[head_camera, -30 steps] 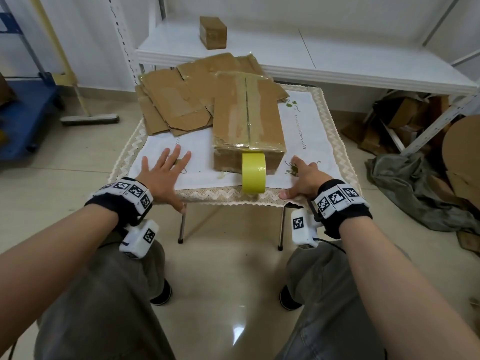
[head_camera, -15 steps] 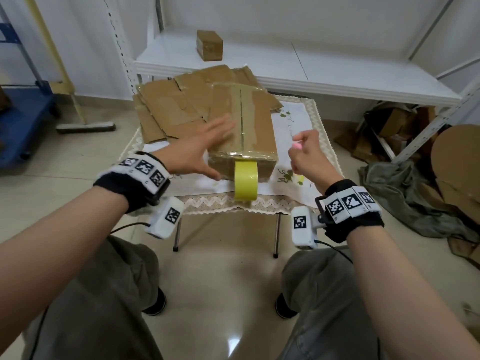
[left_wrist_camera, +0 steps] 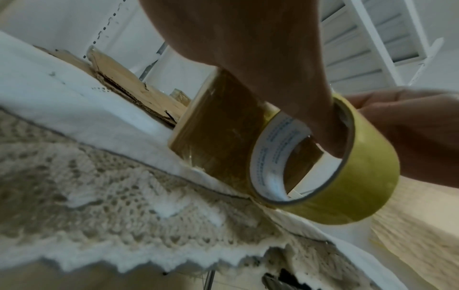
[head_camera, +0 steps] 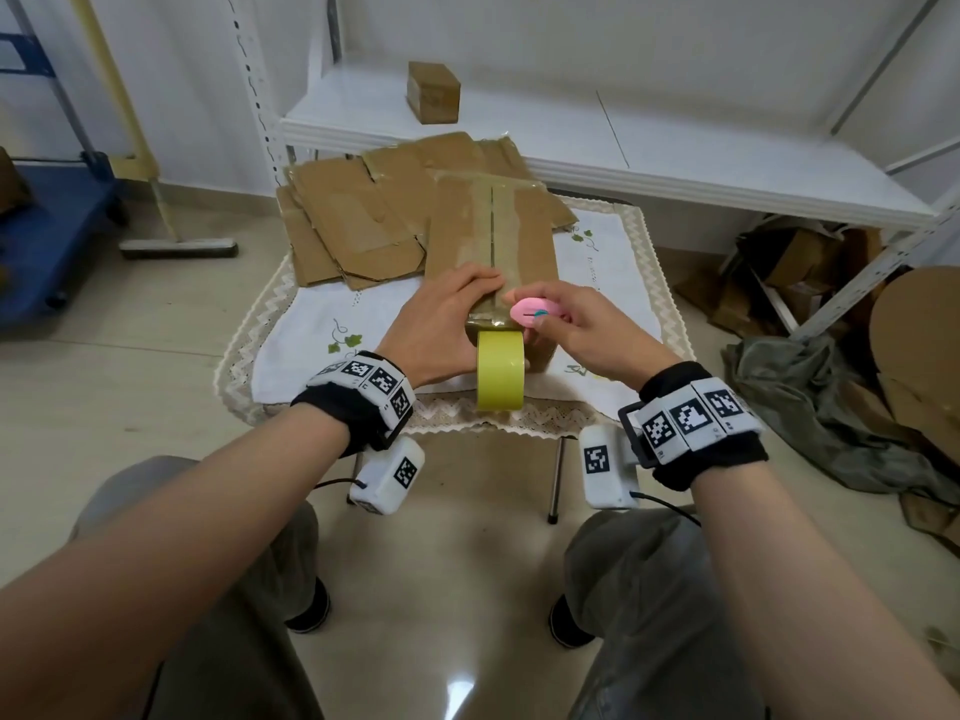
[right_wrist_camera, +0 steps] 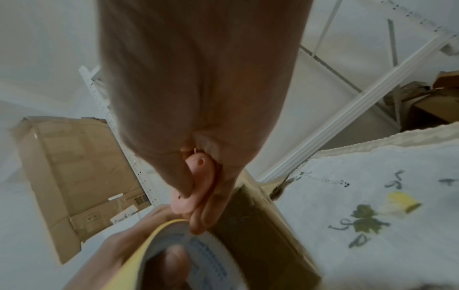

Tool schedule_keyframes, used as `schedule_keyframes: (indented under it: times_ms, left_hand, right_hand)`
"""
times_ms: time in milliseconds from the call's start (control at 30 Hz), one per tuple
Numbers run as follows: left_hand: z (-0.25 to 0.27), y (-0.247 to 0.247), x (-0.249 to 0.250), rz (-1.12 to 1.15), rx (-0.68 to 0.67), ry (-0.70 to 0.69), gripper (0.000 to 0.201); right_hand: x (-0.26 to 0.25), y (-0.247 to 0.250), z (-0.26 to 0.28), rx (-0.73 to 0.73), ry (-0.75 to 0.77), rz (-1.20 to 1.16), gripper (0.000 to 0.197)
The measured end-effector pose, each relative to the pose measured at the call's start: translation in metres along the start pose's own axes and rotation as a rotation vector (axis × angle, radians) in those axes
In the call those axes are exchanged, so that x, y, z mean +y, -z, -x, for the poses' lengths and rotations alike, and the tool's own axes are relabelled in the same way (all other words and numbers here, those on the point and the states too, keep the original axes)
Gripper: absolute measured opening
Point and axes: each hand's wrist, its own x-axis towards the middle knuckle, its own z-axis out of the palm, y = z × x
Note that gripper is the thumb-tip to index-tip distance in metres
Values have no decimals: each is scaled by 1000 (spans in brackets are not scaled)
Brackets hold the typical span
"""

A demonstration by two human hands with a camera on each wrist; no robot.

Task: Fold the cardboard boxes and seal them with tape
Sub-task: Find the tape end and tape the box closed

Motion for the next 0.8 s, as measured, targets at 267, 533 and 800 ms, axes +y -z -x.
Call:
schedule_keyframes:
  times_ms: [267,533,800]
  left_hand:
    - [3,-1,1,-28,-19,-4,89]
    - [2,-3,1,-21,0,-21,69]
    - [3,-3,3,-51,-18,26,72]
  right_hand:
    - [1,-4,-7,149,61,27,38]
    - [-11,-14,-19,119,111,86,37]
    - [-19,-12,-24,76,192,183,49]
